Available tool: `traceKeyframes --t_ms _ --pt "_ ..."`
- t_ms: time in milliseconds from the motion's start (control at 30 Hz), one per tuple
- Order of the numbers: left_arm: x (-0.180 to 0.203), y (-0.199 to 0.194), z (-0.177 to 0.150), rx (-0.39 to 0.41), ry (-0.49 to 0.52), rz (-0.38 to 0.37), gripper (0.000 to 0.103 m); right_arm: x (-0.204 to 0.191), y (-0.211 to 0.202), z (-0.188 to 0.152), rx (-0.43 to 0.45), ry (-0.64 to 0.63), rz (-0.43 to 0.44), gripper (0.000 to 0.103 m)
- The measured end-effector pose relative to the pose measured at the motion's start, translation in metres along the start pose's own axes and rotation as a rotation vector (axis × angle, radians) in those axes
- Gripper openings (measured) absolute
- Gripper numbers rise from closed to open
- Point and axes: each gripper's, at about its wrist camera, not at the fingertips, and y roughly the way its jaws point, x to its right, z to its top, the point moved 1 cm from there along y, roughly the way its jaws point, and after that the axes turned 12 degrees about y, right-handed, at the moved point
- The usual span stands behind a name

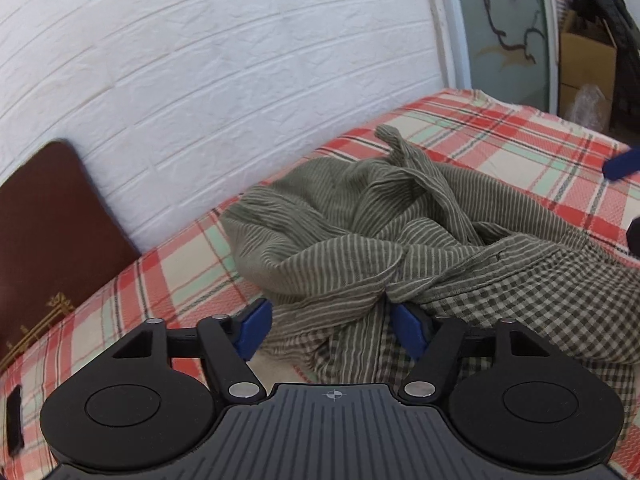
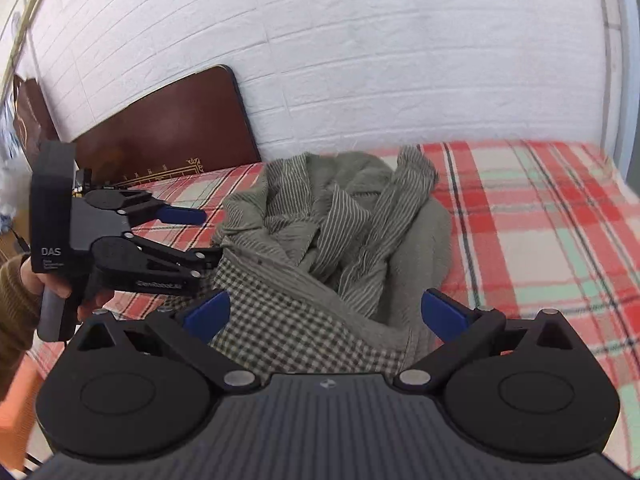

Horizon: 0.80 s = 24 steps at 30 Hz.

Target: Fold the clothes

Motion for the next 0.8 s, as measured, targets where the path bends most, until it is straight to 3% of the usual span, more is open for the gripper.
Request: traceKeyframes --t_ms 67,167,533,633,800 --pt "-0.001 0.004 0.003 -0.002 0.017 -0.033 0.033 -0.001 -0.001 0.002 0.008 -0.003 0.002 0.101" --pt "-0.006 0.001 0.005 0.011 -0.008 -0.039 0.008 -0.001 -0.001 0.004 0.006 0.008 0.008 0.101" --pt "-0.038 -0.080 -0.029 0.141 -0.277 0.145 0.003 -0.023 0.019 0.010 -0.020 -0.114 0.037 0.096" --pt "-0.049 -0.100 -0.044 0.152 -0.351 0.172 0.003 -0.023 0.022 0.011 -0.046 -0.076 0.096 0.097" --pt "-0.054 -0.107 -0.054 0.137 -0.385 0.198 0.004 -0.015 0.036 -0.001 -0.171 0.045 0.187 0.096"
